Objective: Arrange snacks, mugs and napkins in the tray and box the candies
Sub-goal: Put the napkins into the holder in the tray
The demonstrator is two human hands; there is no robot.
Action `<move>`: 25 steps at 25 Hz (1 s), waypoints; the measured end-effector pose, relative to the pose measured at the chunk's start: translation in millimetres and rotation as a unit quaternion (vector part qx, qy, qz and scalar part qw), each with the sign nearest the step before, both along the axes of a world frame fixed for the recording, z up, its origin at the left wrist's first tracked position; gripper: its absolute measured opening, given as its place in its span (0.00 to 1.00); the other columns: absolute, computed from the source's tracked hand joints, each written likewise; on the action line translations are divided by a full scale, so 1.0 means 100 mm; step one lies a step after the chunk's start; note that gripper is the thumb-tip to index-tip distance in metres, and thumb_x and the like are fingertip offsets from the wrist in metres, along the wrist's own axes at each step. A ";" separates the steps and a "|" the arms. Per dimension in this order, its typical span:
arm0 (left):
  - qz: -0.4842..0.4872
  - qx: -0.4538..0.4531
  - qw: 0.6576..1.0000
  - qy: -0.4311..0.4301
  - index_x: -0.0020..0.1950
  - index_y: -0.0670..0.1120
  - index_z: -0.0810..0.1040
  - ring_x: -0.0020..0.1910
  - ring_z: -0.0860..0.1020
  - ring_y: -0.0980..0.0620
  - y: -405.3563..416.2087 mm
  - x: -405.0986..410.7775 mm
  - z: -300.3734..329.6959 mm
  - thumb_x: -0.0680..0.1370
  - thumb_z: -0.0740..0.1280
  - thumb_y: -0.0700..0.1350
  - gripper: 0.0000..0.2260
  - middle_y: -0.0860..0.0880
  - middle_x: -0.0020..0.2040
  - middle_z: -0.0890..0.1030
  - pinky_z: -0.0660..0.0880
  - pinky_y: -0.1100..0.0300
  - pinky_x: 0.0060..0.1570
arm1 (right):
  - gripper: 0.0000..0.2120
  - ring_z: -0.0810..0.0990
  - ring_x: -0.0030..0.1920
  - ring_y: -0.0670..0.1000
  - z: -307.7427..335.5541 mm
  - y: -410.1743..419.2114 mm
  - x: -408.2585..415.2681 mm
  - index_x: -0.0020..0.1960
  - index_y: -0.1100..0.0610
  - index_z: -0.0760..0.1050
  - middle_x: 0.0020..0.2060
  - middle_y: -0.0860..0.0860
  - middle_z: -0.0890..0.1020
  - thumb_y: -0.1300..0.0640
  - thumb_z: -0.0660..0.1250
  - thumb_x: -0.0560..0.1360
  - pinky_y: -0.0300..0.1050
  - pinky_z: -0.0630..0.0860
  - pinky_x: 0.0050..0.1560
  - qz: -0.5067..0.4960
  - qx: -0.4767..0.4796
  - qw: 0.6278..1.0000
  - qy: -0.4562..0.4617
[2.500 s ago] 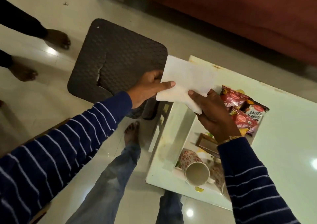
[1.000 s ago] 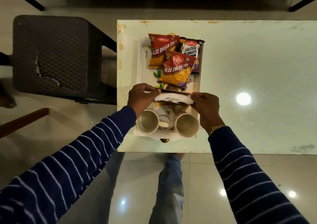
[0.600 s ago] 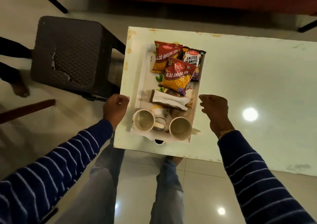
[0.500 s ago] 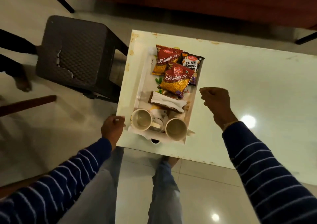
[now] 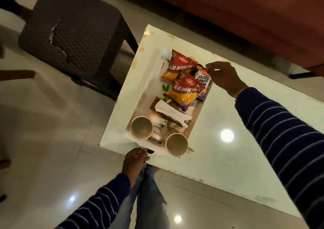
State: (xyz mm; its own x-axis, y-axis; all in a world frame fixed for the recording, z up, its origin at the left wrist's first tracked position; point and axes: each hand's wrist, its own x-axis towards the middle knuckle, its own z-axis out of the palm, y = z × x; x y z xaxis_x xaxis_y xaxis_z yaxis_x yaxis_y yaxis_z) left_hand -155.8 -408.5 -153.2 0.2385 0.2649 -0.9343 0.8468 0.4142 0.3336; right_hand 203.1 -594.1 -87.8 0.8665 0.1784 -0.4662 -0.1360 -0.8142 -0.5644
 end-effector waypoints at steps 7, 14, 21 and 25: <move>-0.010 -0.021 0.999 -0.034 0.48 0.41 0.81 0.49 0.85 0.46 -0.03 0.10 -0.09 0.80 0.67 0.40 0.04 0.43 0.46 0.87 0.80 0.51 0.51 | 0.19 0.77 0.63 0.60 -0.33 0.38 0.40 0.62 0.59 0.77 0.63 0.58 0.79 0.48 0.55 0.84 0.52 0.73 0.64 0.088 -0.082 0.992 0.040; 0.024 -0.035 0.995 -0.087 0.50 0.40 0.81 0.45 0.86 0.50 -0.03 0.05 -0.10 0.79 0.69 0.38 0.02 0.41 0.46 0.86 0.81 0.63 0.42 | 0.27 0.80 0.44 0.60 -0.48 0.59 0.52 0.55 0.61 0.77 0.45 0.58 0.81 0.40 0.50 0.83 0.52 0.76 0.52 0.104 -0.109 0.986 0.069; 0.004 -0.057 0.991 -0.124 0.53 0.39 0.80 0.47 0.86 0.48 -0.42 -0.04 -0.03 0.79 0.69 0.37 0.04 0.41 0.48 0.86 0.82 0.53 0.48 | 0.25 0.78 0.35 0.55 -0.43 0.23 0.46 0.49 0.59 0.80 0.35 0.52 0.80 0.41 0.54 0.82 0.39 0.71 0.37 0.080 -0.044 0.994 0.062; -0.005 -0.078 0.989 -0.128 0.55 0.41 0.81 0.49 0.85 0.48 -1.03 -0.10 0.03 0.77 0.72 0.40 0.08 0.45 0.49 0.86 0.83 0.53 0.48 | 0.29 0.78 0.35 0.55 -0.29 -0.39 0.45 0.51 0.64 0.79 0.38 0.58 0.81 0.39 0.54 0.82 0.40 0.69 0.37 0.084 -0.055 0.993 0.063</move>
State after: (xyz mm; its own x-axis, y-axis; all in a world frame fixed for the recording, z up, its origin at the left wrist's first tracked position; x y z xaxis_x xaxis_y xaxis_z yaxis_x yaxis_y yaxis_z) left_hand -166.3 -511.6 -150.3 0.4742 0.1192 -0.8723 0.7477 0.4687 0.4704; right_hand 248.2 -633.0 -116.7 0.7625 0.2574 -0.5936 -0.0577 -0.8868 -0.4586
